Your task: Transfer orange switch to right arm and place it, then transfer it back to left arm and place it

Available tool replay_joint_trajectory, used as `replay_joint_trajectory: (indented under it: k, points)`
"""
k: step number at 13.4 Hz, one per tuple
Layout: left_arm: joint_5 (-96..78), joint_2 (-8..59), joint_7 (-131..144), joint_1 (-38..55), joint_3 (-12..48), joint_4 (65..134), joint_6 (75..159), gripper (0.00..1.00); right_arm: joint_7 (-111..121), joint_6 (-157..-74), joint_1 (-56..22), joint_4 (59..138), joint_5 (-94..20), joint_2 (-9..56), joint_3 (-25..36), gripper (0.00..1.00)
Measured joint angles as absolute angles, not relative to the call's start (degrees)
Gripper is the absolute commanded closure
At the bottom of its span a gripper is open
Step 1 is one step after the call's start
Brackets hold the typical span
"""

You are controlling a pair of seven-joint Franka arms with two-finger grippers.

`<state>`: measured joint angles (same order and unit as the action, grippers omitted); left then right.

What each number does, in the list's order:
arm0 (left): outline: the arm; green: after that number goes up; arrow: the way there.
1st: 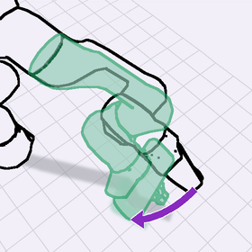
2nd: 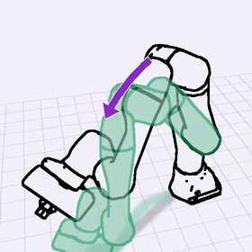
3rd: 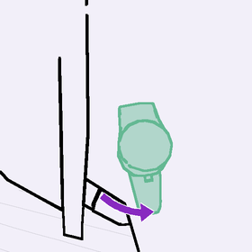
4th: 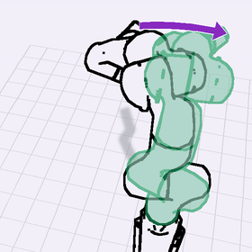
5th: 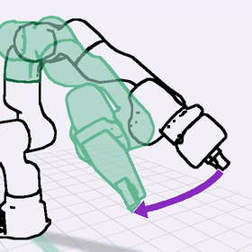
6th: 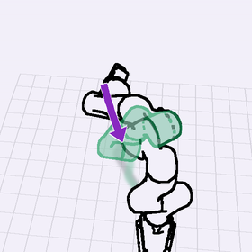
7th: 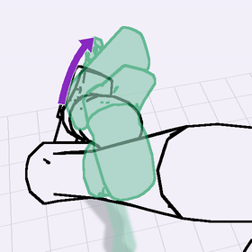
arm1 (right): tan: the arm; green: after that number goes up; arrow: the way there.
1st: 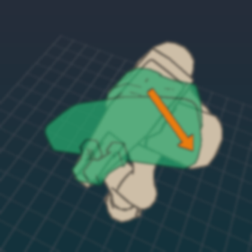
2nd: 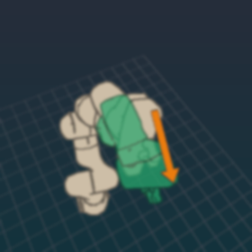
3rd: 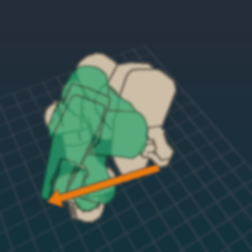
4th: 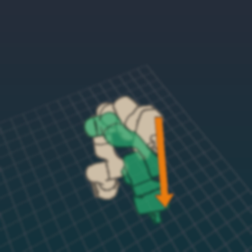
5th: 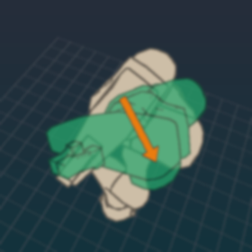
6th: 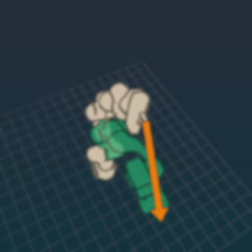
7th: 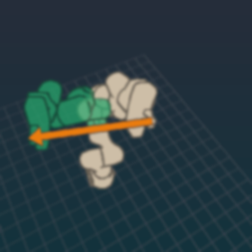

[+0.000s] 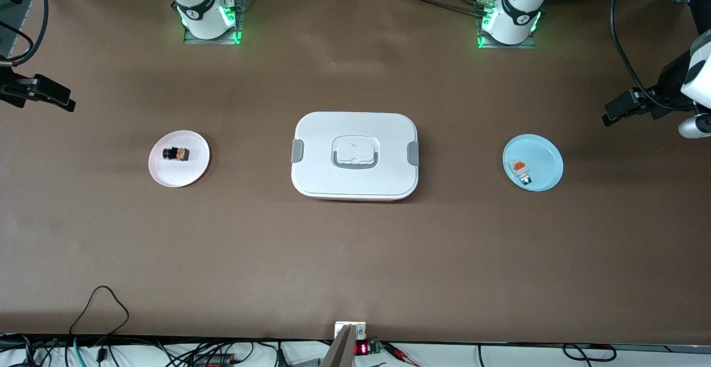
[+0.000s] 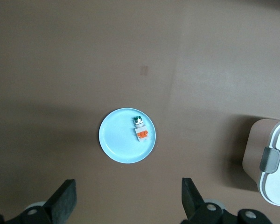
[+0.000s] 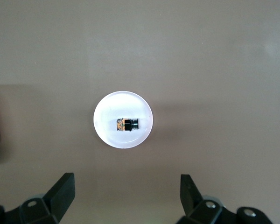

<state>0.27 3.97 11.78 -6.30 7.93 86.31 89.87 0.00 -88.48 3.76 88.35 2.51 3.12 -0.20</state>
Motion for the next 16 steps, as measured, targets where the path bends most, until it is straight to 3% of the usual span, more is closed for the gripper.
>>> replay_joint_trajectory:
  k: [16]
  points:
    - [0.27, 3.97, 11.78, -6.63, 7.89, 86.31, 89.87, 0.01, 0.01, -88.62, 2.2, 88.38, 2.31, 4.3, -0.79, 0.0]
